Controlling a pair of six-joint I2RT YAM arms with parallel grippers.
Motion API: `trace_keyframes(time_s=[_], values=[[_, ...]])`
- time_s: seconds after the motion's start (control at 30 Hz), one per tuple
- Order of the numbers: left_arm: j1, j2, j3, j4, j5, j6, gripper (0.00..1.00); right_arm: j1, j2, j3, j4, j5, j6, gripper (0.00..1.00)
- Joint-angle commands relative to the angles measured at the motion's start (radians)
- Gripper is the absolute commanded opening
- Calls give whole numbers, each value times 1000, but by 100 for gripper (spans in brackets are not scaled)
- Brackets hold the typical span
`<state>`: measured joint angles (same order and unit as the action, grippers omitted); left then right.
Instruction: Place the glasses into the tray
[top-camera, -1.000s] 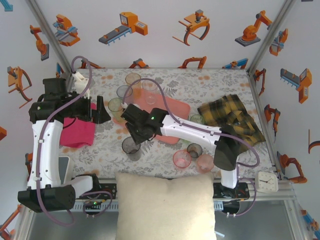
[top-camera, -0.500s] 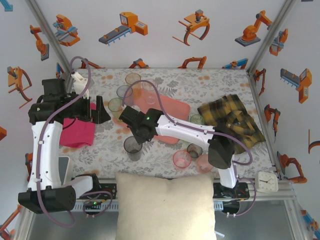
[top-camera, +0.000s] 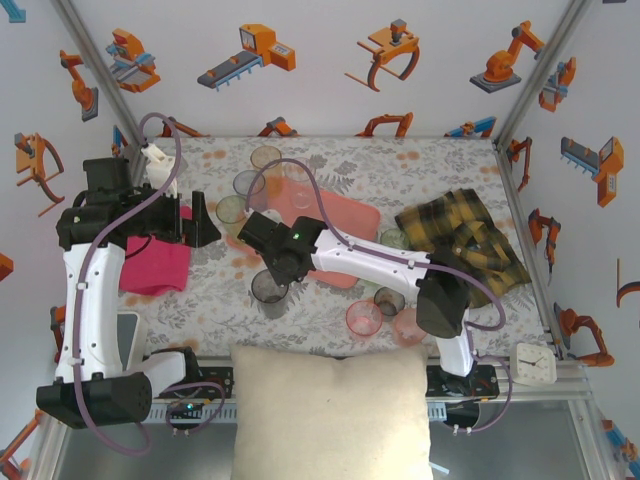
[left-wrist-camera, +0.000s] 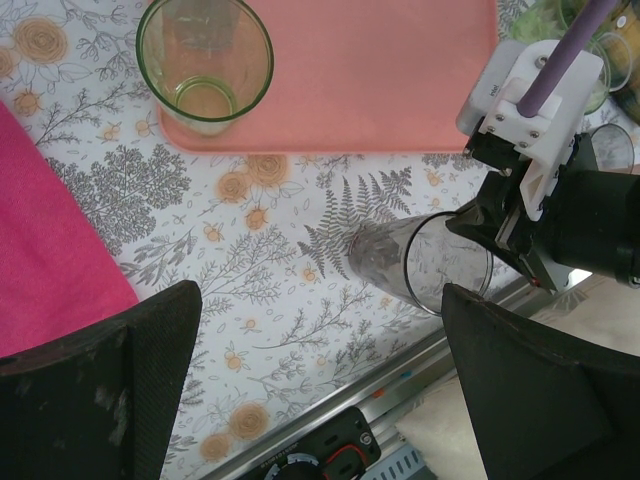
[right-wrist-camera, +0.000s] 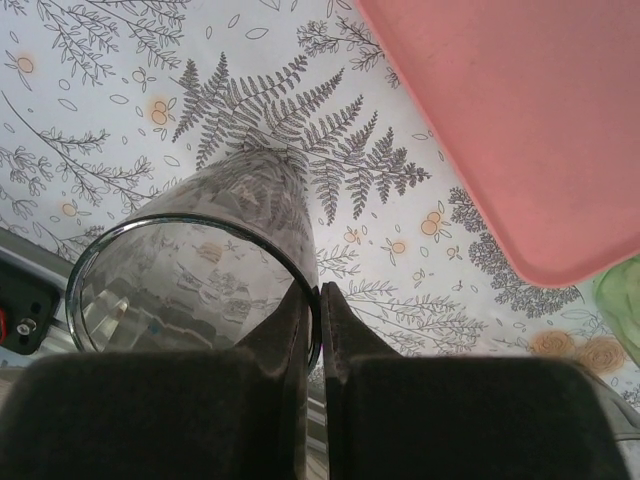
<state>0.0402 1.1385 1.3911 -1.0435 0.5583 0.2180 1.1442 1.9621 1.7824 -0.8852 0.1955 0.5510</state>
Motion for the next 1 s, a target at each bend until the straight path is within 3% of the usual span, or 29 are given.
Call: trace_keyframes(time_s=[0.0,0.3,0.63,0.97], values=[[10,-22,-7,7,11,-11,97,5,-30,47,-20,34,-18,4],[20,-24,-1,9,14,-15,97,-31,-70,70,-22,14,-40,3],[36,-30,-2,14,24,-17,97,-155,-114,136,-43,0,-112,4],[44,-38,-7,18,18,-12,97,-290,-1,297,-25,2,-192,4]])
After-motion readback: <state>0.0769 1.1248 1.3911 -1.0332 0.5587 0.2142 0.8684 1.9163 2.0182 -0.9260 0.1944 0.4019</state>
